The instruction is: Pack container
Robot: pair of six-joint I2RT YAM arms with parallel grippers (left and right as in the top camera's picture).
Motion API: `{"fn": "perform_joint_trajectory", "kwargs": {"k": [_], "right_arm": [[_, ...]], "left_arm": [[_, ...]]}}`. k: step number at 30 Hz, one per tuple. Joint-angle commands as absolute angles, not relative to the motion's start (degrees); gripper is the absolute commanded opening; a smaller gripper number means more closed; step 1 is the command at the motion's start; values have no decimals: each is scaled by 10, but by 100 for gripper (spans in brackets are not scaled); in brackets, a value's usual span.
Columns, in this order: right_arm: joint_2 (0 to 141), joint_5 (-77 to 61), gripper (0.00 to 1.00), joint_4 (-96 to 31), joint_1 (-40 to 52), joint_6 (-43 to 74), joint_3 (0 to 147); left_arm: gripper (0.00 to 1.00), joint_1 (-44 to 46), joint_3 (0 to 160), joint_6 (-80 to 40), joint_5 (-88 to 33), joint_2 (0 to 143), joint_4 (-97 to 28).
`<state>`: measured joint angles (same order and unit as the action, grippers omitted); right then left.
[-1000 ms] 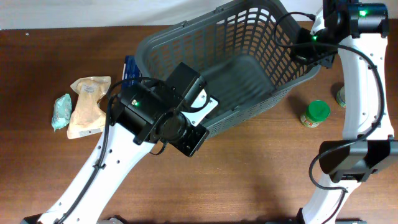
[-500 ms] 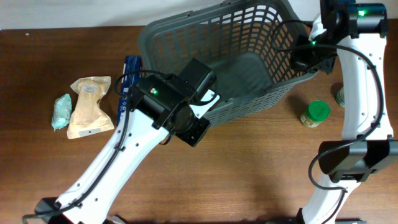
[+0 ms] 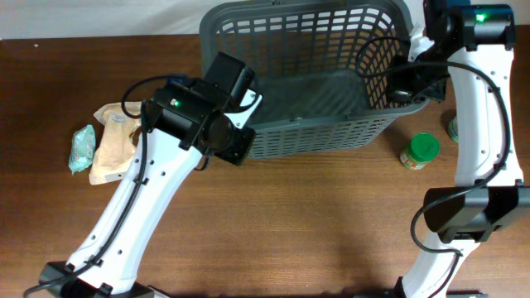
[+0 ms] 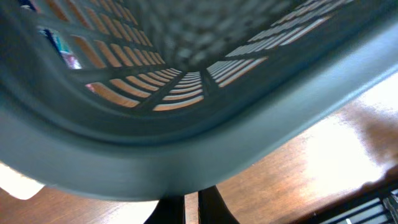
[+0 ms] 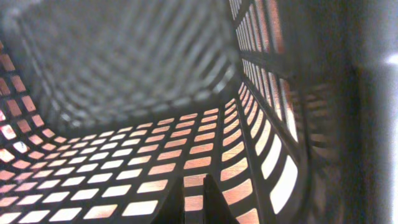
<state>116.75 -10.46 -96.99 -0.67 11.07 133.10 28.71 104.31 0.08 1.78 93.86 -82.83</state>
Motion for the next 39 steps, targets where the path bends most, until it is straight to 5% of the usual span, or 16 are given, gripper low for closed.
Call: {"fn": "perform_joint_trajectory", "kwargs": {"k": [1,17,24,33,39], "right_arm": [[1161,-114,4,-973,16,83,1337],[1138,-114,4,-947,34,84,1418],[1132,-113,4,-965,6,99,1571],[1138,41,4,-967,-53,174,1568],[1162,48,4,-962,-118,188,1557]], "left_arm": [[2,274,1048,16,29,943,-808],[2,213,1057,42,29,928,-838],[2,175,1058,22,5,896,-830],[2,178,1058,-7,44,896,-857],[9,93,1058,-86,58,896,-800]]}}
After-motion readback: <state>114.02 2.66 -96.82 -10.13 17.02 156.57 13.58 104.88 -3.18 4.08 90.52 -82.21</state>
